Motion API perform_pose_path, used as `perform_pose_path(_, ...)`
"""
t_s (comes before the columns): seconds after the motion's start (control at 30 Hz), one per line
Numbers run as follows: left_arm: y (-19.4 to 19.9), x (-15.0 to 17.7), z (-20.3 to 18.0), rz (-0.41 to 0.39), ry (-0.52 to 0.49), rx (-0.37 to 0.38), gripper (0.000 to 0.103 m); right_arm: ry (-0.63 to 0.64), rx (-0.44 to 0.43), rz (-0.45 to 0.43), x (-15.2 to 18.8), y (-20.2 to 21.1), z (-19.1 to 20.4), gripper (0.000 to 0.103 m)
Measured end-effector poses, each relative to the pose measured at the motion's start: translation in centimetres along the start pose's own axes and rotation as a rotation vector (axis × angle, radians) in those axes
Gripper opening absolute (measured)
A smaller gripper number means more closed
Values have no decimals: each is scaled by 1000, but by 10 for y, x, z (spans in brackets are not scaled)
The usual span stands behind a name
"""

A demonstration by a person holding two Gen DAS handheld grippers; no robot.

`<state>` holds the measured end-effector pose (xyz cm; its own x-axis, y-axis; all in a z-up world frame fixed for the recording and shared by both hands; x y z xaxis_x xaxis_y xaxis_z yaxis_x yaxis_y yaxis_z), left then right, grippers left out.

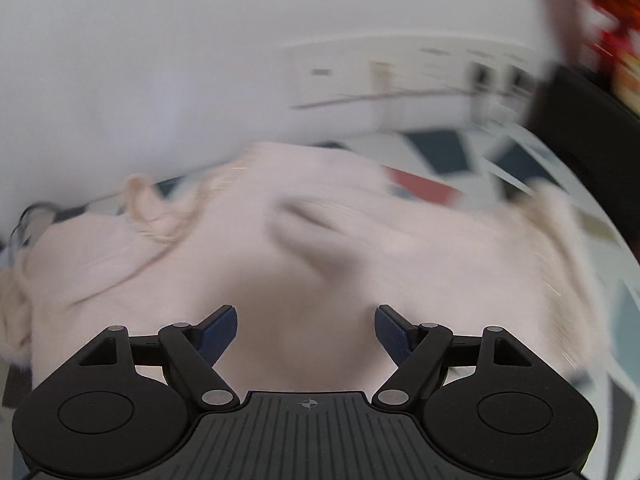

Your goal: Fold clothes

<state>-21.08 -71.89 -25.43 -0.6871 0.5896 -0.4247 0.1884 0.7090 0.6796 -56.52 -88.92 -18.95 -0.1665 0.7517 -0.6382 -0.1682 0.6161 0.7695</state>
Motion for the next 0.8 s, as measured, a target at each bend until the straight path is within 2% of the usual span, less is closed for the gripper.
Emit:
perform_pose_path(0.1,-19,15,-20,45,-21,54,87,-72,53,-7,23,33,-31,73)
perform_pose_path(0.27,-40,54,-53,128,-29,106,87,-49,235,-38,70,82,-71,72)
perform_pose_path(0.33,-44,69,-63,156,-22,113,87,-87,256,-46,88,92,-92,65)
perform_pose_path(0.4,-48,83,-71,181,-10,114,87,-136,264,-65,102,95,-114,63)
perform_pose_path(0.47,-53,97,-75,181,-12,72,87,-186,267,-84,108,92,-135,63)
perform_pose_path(0.67,-65,133,-85,143,-21,-107,87,-295,207,-78,110,27,-190,63)
perform_pose_path(0.77,-65,141,-91,116,-3,-191,87,-178,161,-78,100,-3,-188,55)
perform_pose_path(0.8,-65,143,-92,104,0,-222,87,-134,118,-79,97,-13,-184,51)
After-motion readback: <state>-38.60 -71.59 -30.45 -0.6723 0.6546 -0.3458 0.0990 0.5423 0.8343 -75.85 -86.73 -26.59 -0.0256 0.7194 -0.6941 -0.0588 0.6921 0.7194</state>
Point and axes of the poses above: each gripper's, at about its wrist camera, not at the fingertips, and y roughly against the way its jaws point, z to its left, x to its underside, the point moved 10 cm from there along -y, roughly the way its jaws point, and after that the axes turned 14 degrees about y, right-handed, at the moved point
